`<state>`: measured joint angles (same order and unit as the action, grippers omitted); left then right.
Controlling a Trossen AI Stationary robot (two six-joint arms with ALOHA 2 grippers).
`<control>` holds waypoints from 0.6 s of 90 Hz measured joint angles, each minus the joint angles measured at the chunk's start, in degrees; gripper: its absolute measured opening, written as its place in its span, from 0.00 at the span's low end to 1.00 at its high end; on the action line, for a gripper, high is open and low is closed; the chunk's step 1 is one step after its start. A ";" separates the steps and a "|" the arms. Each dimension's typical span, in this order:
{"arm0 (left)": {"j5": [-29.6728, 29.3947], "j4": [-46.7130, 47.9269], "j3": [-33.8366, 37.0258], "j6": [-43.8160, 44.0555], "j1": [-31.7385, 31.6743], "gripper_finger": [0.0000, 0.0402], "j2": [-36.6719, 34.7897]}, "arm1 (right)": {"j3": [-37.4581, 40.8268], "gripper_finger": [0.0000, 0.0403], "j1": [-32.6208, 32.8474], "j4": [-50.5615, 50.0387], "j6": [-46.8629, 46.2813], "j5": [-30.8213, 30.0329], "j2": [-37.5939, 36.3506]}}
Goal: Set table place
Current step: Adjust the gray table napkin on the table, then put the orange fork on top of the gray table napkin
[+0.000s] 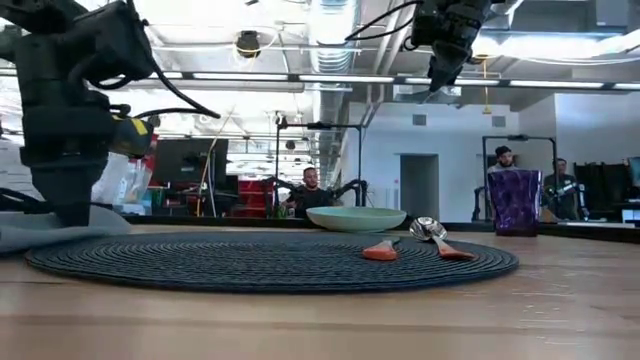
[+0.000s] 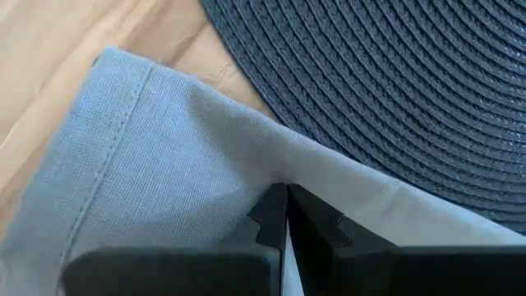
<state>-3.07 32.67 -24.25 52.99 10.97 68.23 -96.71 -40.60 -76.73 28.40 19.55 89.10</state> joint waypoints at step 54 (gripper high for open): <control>-7.69 7.12 -22.15 -21.92 -0.44 0.00 -8.58 | 3.76 0.03 5.67 -2.79 -7.74 12.39 -0.71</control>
<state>-10.76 39.78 -46.40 31.07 10.53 59.65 -92.95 -34.93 -79.52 20.66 31.94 88.39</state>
